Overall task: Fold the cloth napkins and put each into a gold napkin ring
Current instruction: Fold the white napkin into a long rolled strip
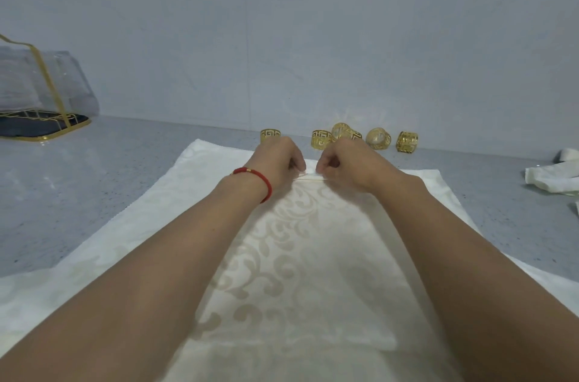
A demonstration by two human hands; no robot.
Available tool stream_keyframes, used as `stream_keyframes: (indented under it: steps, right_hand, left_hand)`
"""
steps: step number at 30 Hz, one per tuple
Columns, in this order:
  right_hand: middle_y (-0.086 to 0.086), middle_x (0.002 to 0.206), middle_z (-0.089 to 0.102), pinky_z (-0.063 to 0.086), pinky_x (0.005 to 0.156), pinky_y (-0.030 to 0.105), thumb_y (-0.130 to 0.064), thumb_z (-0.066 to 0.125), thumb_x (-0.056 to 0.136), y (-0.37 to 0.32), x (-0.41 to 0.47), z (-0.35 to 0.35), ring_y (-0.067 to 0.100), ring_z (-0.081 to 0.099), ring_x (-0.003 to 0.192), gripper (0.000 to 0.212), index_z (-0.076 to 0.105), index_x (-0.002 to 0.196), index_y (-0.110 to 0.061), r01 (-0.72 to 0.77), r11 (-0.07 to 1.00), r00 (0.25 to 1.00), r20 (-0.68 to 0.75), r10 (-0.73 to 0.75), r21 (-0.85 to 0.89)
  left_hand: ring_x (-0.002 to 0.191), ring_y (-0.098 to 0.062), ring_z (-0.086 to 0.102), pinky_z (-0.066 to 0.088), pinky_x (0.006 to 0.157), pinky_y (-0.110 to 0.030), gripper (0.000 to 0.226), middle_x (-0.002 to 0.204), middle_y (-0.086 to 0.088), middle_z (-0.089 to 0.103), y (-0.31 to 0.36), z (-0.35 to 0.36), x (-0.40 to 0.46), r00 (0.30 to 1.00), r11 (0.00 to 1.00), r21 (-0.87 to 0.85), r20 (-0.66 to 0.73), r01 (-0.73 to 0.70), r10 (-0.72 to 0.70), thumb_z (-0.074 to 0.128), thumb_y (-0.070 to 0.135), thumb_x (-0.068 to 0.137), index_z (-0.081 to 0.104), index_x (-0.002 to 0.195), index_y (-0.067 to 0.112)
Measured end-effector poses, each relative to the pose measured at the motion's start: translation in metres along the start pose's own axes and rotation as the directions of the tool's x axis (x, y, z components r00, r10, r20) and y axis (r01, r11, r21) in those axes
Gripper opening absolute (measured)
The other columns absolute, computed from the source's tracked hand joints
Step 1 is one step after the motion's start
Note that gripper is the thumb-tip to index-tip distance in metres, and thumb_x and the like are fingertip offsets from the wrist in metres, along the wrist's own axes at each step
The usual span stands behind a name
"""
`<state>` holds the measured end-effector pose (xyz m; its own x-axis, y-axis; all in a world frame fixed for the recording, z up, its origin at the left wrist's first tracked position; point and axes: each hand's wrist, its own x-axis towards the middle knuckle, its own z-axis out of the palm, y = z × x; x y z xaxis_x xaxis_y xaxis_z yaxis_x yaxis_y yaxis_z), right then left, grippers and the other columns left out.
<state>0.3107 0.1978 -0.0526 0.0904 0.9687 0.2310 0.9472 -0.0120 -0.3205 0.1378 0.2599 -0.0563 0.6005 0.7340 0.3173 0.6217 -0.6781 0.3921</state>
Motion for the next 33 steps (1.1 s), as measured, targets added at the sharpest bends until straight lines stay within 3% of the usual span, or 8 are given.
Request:
stream_keyframes:
  steps: [3,8,17,19,22,26,30,33]
  right_hand:
    - [-0.006,0.087,0.066,0.046,0.076,0.026,-0.011,0.071,0.090,0.005,0.002,0.006,0.013,0.059,0.081,0.017,0.078,0.102,-0.020,-0.013,1.000,1.000,-0.017,0.014,0.019]
    - [-0.006,0.097,0.069,0.053,0.091,0.042,-0.018,0.071,0.091,0.002,-0.001,0.006,0.019,0.063,0.094,0.008,0.071,0.092,-0.026,0.006,0.992,1.000,0.006,-0.006,-0.129]
    - [-0.002,0.102,0.062,0.041,0.068,0.034,-0.011,0.057,0.091,-0.013,-0.026,0.000,0.026,0.062,0.093,0.017,0.063,0.100,-0.024,0.263,0.831,0.961,0.060,-0.269,-0.491]
    - [-0.004,0.101,0.063,0.045,0.070,0.035,-0.012,0.056,0.093,-0.007,-0.036,0.003,0.024,0.062,0.092,0.016,0.064,0.100,-0.024,0.240,0.867,0.968,0.035,-0.250,-0.437]
    - [-0.008,0.095,0.070,0.052,0.077,0.035,-0.010,0.056,0.092,0.003,-0.050,0.011,0.018,0.063,0.089,0.022,0.073,0.099,-0.024,0.098,0.989,0.981,-0.156,-0.115,-0.112]
    - [-0.002,0.104,0.074,0.051,0.084,0.029,-0.012,0.061,0.097,0.008,-0.052,0.021,0.016,0.066,0.096,0.022,0.077,0.110,-0.017,-0.014,0.982,0.964,-0.259,0.064,0.191]
    - [0.018,0.104,0.071,0.052,0.089,0.044,-0.004,0.061,0.097,0.011,-0.049,0.022,0.035,0.064,0.103,0.016,0.076,0.100,0.000,0.051,0.999,0.982,-0.183,-0.050,0.003]
    - [0.005,0.100,0.069,0.047,0.089,0.046,-0.011,0.063,0.098,0.008,-0.050,0.019,0.027,0.055,0.103,0.012,0.075,0.099,-0.012,0.022,0.997,0.980,-0.198,-0.035,-0.067]
  left_hand:
    - [0.088,-0.016,0.067,0.053,0.089,-0.026,0.025,0.085,0.001,0.071,-0.003,0.006,-0.005,0.993,0.991,-0.100,-0.062,0.092,-0.099,0.061,0.002,0.087,0.079,0.101,0.014]
    - [0.104,-0.022,0.061,0.051,0.093,-0.037,0.010,0.105,-0.001,0.064,-0.003,0.008,-0.002,0.994,0.992,0.063,-0.014,0.113,-0.112,0.071,0.013,0.087,0.076,0.095,0.018]
    - [0.101,-0.025,0.060,0.034,0.088,-0.041,0.029,0.106,0.002,0.062,0.019,-0.003,-0.010,0.981,0.840,0.513,0.160,-0.177,0.109,0.056,0.001,0.083,0.058,0.097,0.026]
    - [0.098,-0.026,0.061,0.036,0.082,-0.038,0.027,0.101,0.003,0.063,0.012,-0.002,-0.015,0.979,0.862,0.472,0.166,-0.184,0.119,0.056,0.003,0.083,0.061,0.095,0.026]
    - [0.090,-0.026,0.065,0.051,0.080,-0.033,0.033,0.085,0.003,0.064,-0.003,0.008,-0.028,1.000,0.990,0.144,-0.006,0.003,-0.002,0.051,-0.003,0.078,0.064,0.082,0.027]
    - [0.091,-0.021,0.065,0.053,0.086,-0.033,0.039,0.086,0.002,0.073,-0.009,0.015,-0.037,0.971,0.968,-0.202,-0.153,0.152,-0.185,0.050,-0.004,0.087,0.071,0.111,0.018]
    - [0.095,-0.024,0.060,0.050,0.086,-0.034,0.049,0.103,-0.003,0.065,-0.007,0.016,-0.041,0.985,0.999,-0.020,-0.167,0.041,-0.044,0.050,-0.010,0.085,0.065,0.124,0.016]
    - [0.084,-0.033,0.053,0.037,0.067,-0.030,0.025,0.082,-0.004,0.047,-0.006,0.016,-0.035,0.994,0.980,0.197,-0.111,0.015,0.007,0.052,-0.010,0.081,0.058,0.073,0.013]
